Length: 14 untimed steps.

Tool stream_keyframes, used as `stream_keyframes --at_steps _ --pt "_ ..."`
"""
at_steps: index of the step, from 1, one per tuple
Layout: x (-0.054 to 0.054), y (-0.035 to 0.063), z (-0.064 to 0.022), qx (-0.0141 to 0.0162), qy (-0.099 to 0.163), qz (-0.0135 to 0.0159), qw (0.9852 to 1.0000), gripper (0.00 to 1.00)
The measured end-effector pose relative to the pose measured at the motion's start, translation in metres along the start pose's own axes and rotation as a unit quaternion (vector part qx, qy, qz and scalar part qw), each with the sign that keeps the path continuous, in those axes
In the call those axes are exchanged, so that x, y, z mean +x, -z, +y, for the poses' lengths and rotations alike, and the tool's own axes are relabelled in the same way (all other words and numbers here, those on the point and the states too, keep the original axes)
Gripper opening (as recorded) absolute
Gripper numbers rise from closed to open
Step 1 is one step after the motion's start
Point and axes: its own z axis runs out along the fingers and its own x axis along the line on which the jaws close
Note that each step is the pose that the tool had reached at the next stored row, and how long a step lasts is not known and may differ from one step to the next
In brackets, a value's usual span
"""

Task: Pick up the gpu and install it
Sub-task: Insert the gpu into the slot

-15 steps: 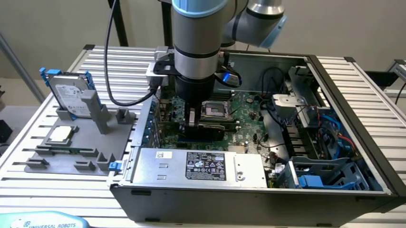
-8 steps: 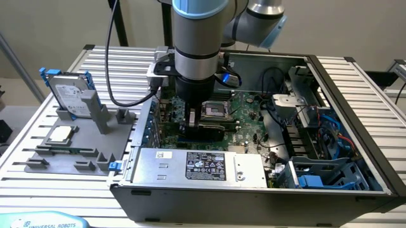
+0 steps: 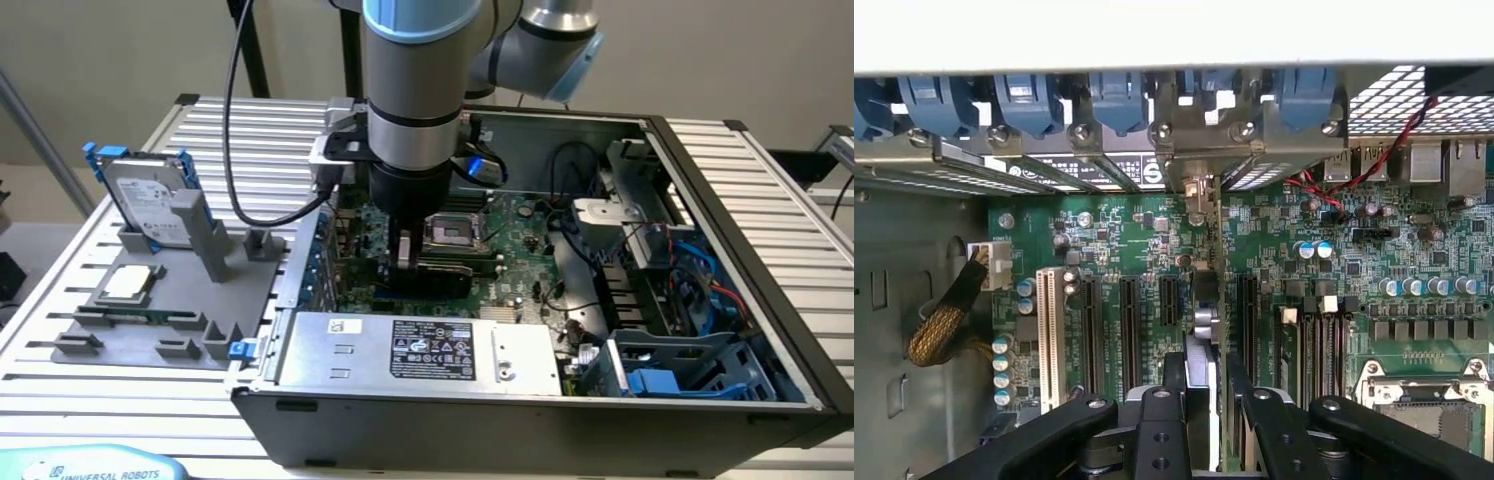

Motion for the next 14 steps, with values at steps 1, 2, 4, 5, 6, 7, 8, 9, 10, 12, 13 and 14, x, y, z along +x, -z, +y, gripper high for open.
stream_keyframes --at_steps 1,2,4,5,6,7,8,9,10,12,13,14 --pt "0.0 -0.0001 0.0 0.0001 0.0 -0.0001 1.0 0.27" --pt "0.0 -0.0003 0.0 0.0001 0.0 -0.0007 1.0 0.27" --pt "0.0 -0.0009 -0.0001 0.0006 0.0 -0.0012 1.0 0.28" --pt "0.0 0.0001 0.0 0.0003 0.0 -0.0006 1.0 0.33" --pt "0.0 0.0019 0.0 0.0001 0.0 -0.0002 1.0 0.33" --pt "0.0 0.004 0.0 0.0002 0.0 -0.0004 1.0 0.41" --pt "0.0 0.0081 0.0001 0.0001 0.0 -0.0002 1.0 0.41" --pt "0.0 0.0124 0.0002 0.0001 0.0 -0.0002 1.0 0.41" --pt "0.0 0.017 0.0003 0.0001 0.0 -0.0002 1.0 0.41" --pt "0.0 0.0262 0.0005 0.0001 0.0 -0.0002 1.0 0.41" --pt "0.0 0.0307 0.0005 0.0001 0.0 -0.0001 1.0 0.41" --pt "0.0 0.0351 0.0006 0.0001 0.0 -0.0002 1.0 0.41"
